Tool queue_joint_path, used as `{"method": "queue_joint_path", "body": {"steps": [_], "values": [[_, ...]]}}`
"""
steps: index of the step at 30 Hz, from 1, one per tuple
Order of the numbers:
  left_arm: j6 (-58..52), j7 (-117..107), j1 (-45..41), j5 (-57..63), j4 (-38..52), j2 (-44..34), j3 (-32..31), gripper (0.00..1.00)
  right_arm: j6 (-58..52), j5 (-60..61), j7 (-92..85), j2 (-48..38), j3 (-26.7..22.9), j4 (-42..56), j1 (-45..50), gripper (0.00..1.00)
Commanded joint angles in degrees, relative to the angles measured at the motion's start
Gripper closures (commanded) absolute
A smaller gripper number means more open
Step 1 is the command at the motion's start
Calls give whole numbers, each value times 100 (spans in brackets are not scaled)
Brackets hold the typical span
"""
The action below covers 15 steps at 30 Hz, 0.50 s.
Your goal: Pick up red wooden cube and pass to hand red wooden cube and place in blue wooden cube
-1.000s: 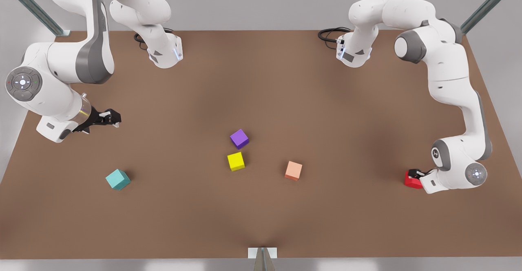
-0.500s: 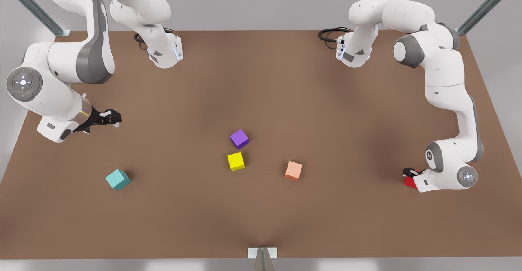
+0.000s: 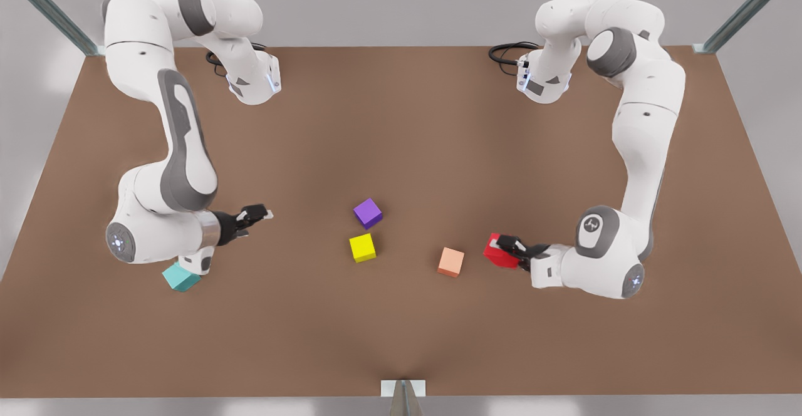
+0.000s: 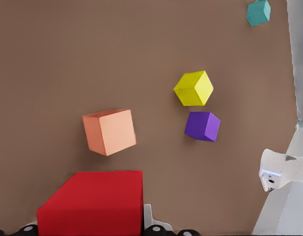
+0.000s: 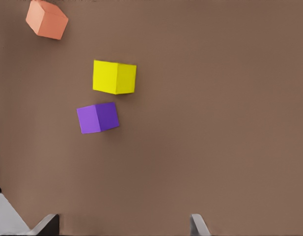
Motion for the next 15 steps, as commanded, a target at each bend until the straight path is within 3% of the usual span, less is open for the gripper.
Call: {"method": "queue_joint_path", "body": {"steps": [1,3,5,8,15], "values": [[-335,-3996,-239,-1880,8,217,-106,37,-1,1777,-5374,611,124,546,22,0],[34,-3785,-221,-3295,8,727,-89,37,324,2244,-6763,787,133,696,49,0],[869,-3776,-388,-3630,8,877,-264,37,1070,2490,-8099,831,133,687,224,0],[1151,-3346,-581,-3779,8,930,-344,37,2328,3210,-9118,1059,133,678,699,0],[1274,-1341,-731,-4173,-71,947,-335,41,2996,4335,-10789,1069,124,178,989,1]]}}
